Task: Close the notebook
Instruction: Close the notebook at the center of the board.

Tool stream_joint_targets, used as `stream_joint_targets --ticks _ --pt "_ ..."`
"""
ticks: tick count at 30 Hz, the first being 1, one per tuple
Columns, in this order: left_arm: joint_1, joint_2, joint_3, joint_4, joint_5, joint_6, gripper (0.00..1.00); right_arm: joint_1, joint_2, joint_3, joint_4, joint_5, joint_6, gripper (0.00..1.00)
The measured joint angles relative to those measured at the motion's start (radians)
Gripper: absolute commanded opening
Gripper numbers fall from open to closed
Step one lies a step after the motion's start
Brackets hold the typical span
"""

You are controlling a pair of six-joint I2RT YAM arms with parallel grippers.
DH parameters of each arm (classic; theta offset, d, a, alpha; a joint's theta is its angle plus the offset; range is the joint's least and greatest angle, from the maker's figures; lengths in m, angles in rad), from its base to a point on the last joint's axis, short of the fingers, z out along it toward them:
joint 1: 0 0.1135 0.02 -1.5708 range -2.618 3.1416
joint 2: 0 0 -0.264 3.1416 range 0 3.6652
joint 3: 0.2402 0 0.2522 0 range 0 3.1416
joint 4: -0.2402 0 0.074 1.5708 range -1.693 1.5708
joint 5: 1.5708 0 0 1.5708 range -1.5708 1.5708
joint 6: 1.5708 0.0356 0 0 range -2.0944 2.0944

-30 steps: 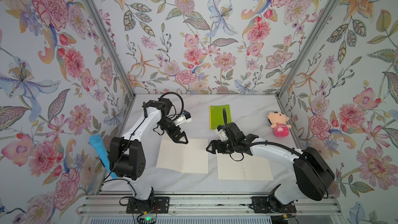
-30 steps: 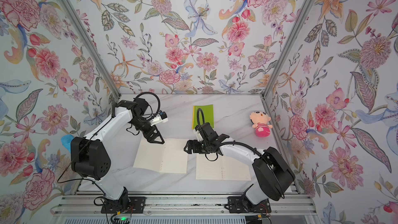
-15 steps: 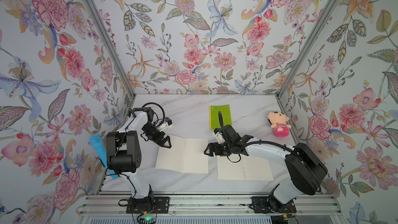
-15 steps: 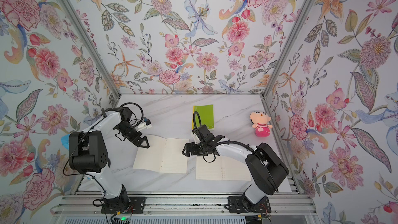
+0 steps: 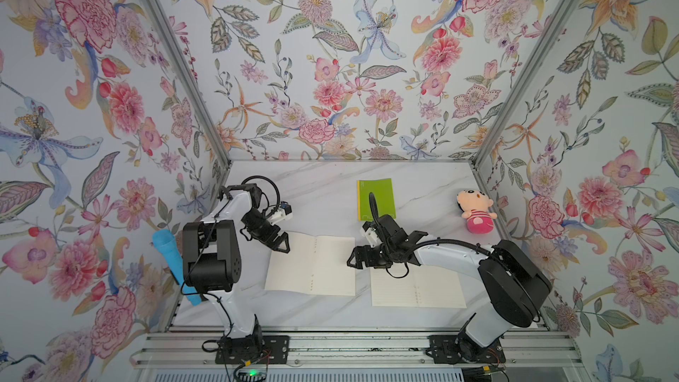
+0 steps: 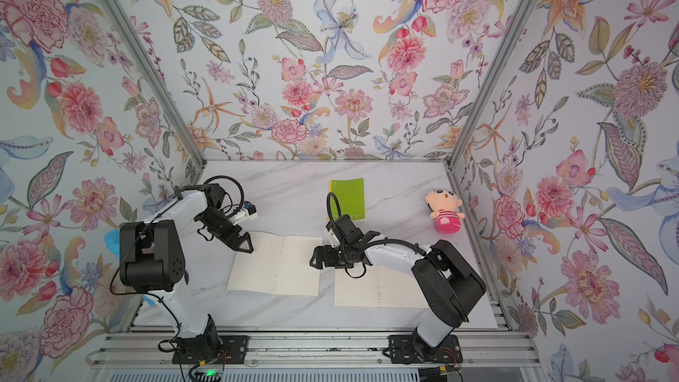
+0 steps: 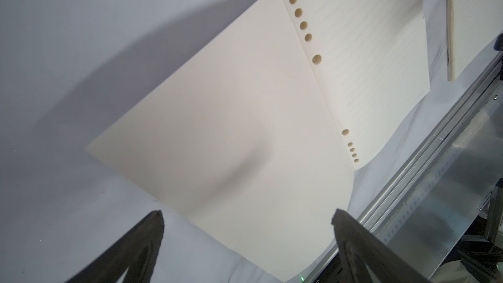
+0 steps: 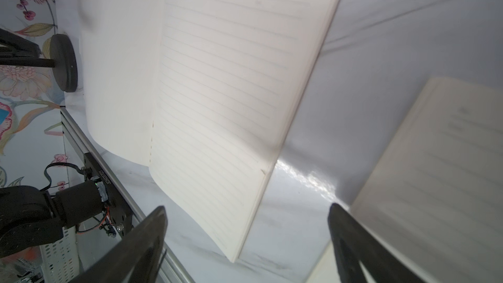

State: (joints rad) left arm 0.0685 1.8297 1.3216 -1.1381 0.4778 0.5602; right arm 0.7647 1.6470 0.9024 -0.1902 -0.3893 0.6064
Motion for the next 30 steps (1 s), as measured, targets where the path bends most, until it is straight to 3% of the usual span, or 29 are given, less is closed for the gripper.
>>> stream_joint_targets --ticks 11,20,26,30 --pt "0.023 0.035 -0.051 0.035 -0.003 0.002 1.00 0.000 0.016 0.024 0.002 -0.006 0.000 0.92" --pt "0.016 0.072 -0.027 -0.055 0.111 0.066 1.00 0.000 0.024 0.027 0.002 -0.011 0.000 0.92" --pt "-0.060 0.003 0.072 -0.130 0.168 0.068 1.00 0.000 0.024 0.027 0.002 -0.011 0.000 0.92" --pt "-0.166 -0.087 0.122 -0.151 0.190 0.039 1.00 0.000 0.024 0.027 0.002 -0.011 0.000 0.92"
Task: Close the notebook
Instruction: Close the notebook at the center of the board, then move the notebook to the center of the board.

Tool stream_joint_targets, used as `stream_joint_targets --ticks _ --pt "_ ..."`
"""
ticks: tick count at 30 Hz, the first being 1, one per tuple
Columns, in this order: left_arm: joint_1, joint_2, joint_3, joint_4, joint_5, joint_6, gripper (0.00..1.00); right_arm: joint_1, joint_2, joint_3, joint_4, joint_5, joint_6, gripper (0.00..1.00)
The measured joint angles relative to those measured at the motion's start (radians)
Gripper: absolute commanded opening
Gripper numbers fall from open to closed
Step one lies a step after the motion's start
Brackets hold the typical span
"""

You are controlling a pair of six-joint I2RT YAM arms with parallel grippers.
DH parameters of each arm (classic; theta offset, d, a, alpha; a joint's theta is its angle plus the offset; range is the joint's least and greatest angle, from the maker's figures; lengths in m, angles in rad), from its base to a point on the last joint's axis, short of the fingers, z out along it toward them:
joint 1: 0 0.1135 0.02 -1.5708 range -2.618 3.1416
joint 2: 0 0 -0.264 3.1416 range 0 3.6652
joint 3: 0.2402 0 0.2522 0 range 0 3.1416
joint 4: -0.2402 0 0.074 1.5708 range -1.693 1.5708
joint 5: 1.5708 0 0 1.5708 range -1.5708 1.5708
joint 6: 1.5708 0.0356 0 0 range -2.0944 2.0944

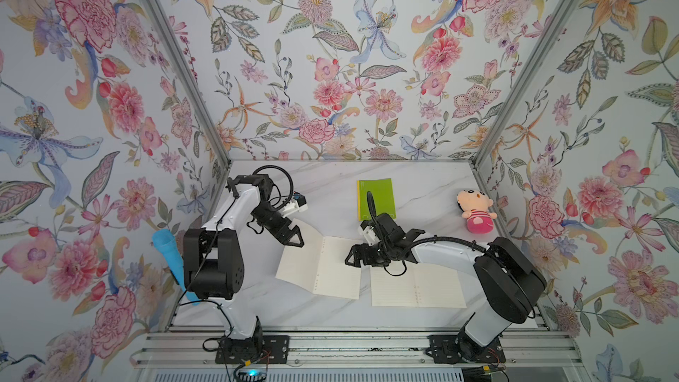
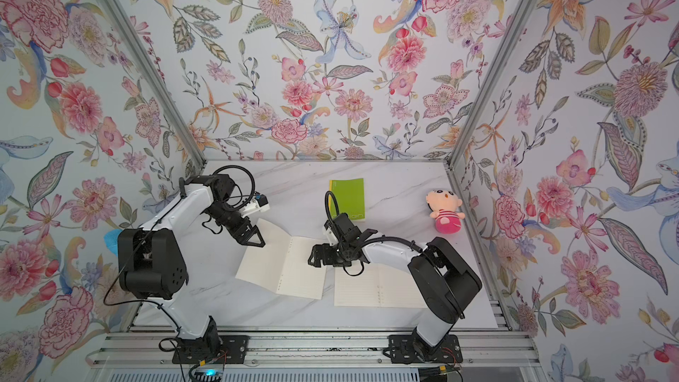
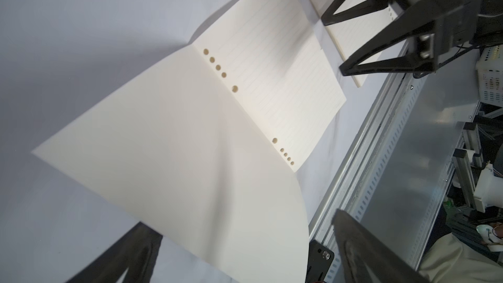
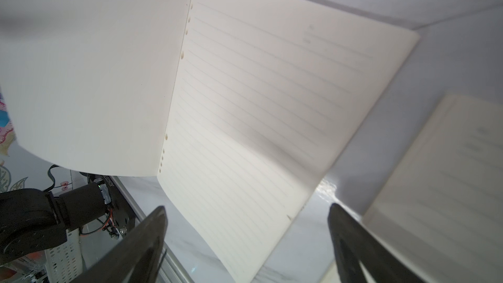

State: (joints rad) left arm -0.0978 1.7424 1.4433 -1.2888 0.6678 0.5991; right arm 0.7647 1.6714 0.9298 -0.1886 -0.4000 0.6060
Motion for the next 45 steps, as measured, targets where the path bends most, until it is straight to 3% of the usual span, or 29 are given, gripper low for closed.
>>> stream_joint_targets --ticks 9,19,30,45 --pt "-0.254 -0.027 0.067 -0.016 0.060 -0.090 1.00 -0.038 -0.029 -0.024 0.002 0.003 0.000 0.91" --pt "-0.417 0.104 0.061 0.095 0.091 -0.177 1.00 -0.147 -0.214 -0.097 -0.011 0.016 -0.001 0.91" --pt "-0.504 0.245 -0.022 0.233 0.114 -0.234 1.00 -0.184 -0.252 -0.148 -0.043 0.019 -0.011 0.91" --pt "-0.496 0.309 -0.029 0.297 0.143 -0.372 1.00 -0.211 -0.247 -0.149 -0.062 0.014 -0.050 0.91"
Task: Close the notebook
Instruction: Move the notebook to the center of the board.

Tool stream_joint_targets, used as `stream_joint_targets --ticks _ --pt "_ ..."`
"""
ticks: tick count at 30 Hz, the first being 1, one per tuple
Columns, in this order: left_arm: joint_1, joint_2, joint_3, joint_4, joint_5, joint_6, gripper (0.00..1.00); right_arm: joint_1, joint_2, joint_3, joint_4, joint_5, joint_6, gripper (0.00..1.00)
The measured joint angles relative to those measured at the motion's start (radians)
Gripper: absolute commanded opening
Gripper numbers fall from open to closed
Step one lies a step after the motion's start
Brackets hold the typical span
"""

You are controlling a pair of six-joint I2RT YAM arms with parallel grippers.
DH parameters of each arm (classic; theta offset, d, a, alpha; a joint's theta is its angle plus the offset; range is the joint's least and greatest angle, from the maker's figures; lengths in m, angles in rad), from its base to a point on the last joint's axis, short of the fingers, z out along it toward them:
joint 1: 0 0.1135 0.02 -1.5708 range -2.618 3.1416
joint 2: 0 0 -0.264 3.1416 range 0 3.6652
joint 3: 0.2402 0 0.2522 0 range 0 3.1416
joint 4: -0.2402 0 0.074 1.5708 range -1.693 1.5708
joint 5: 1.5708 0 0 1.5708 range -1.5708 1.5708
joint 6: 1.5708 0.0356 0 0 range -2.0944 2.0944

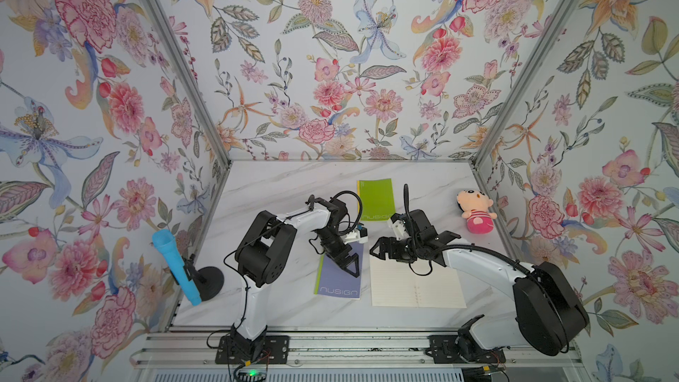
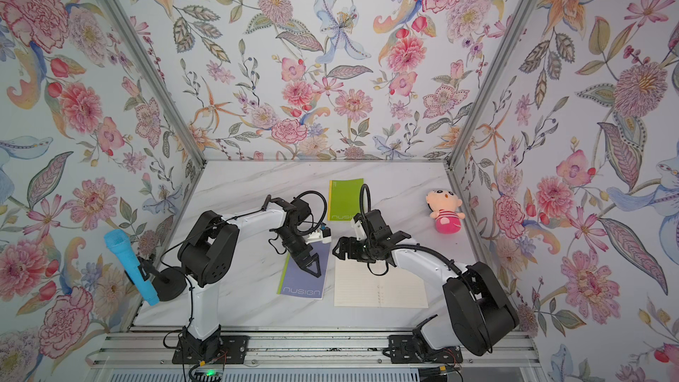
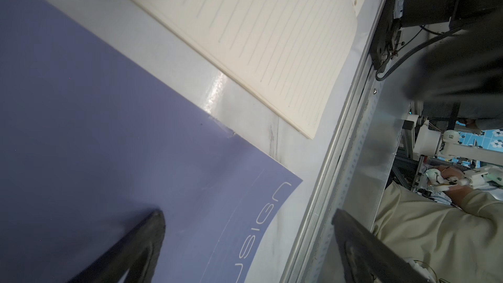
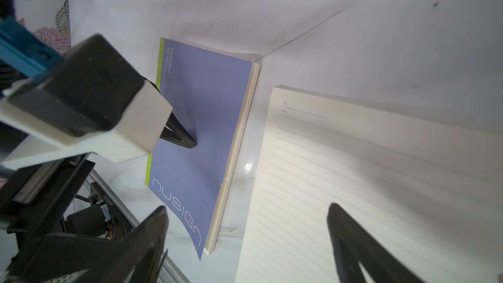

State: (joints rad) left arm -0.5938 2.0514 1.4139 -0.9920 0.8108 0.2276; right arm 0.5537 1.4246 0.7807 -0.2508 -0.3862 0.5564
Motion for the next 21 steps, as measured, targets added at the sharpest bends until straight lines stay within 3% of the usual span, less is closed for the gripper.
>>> stream_joint_targets --ticks 10,21 --pt "0.123 0.085 0.123 0.023 0.048 -0.079 1.00 -0.012 0.071 0.046 -0.008 -0.036 -0.023 0.91" --pt "0.179 0.137 0.231 0.010 -0.013 -0.028 1.00 0.008 0.136 0.102 -0.003 -0.070 -0.029 0.91"
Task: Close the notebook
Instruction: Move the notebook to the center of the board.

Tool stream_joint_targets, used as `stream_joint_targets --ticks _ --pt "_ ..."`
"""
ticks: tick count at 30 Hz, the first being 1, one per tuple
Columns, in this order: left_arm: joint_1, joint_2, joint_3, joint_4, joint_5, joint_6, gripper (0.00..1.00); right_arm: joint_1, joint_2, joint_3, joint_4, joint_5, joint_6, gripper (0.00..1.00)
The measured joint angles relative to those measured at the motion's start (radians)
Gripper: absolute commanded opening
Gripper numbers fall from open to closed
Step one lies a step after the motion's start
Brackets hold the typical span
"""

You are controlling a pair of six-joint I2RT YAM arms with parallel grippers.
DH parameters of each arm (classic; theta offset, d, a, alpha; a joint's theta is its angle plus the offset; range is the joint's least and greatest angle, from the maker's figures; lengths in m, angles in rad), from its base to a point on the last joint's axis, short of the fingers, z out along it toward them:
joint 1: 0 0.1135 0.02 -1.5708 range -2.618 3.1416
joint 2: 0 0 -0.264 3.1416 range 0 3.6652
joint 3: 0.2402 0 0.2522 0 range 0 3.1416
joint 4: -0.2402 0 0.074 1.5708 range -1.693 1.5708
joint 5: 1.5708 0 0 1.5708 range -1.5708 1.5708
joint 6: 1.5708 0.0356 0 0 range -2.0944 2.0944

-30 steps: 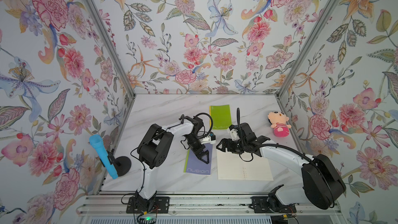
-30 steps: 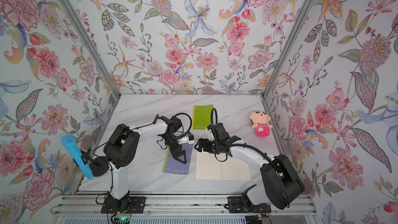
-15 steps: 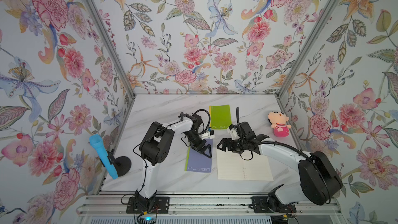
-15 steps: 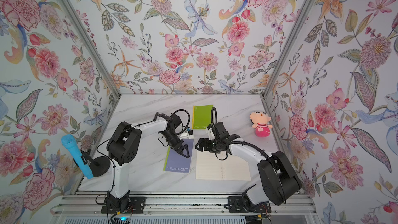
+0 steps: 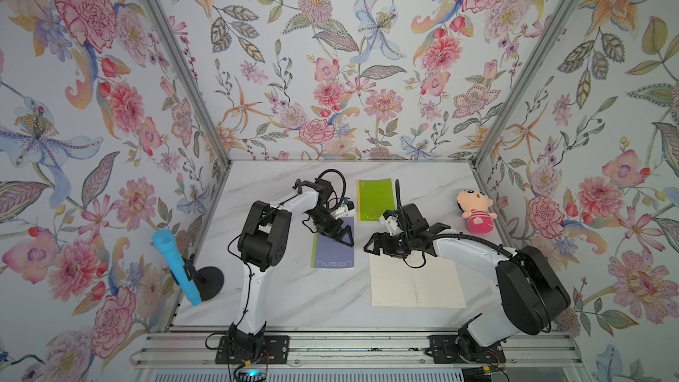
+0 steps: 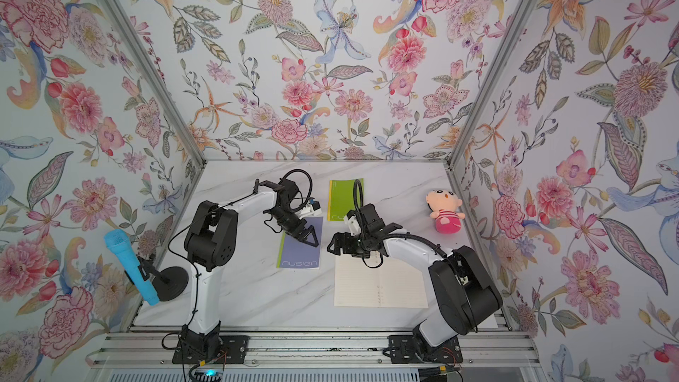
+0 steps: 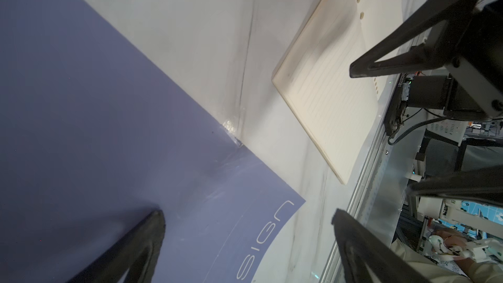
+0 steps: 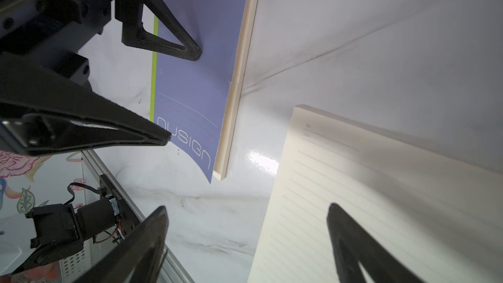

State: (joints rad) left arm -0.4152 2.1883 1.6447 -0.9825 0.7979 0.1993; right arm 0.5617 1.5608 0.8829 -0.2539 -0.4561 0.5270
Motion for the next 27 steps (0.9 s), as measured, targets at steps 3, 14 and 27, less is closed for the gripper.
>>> stream_joint_targets --ticks 3,14,27 --pt "0.016 0.000 0.003 0.000 -0.008 0.013 1.00 0.002 0.008 0.002 0.003 0.000 0.000 0.91" --pt "0.031 0.013 0.029 -0.011 -0.020 0.029 1.00 -0.012 -0.010 0.005 0.004 0.006 0.000 0.91" --pt "0.005 -0.025 0.078 -0.049 -0.047 0.028 1.00 -0.130 -0.171 -0.048 -0.081 0.094 -0.035 0.94"
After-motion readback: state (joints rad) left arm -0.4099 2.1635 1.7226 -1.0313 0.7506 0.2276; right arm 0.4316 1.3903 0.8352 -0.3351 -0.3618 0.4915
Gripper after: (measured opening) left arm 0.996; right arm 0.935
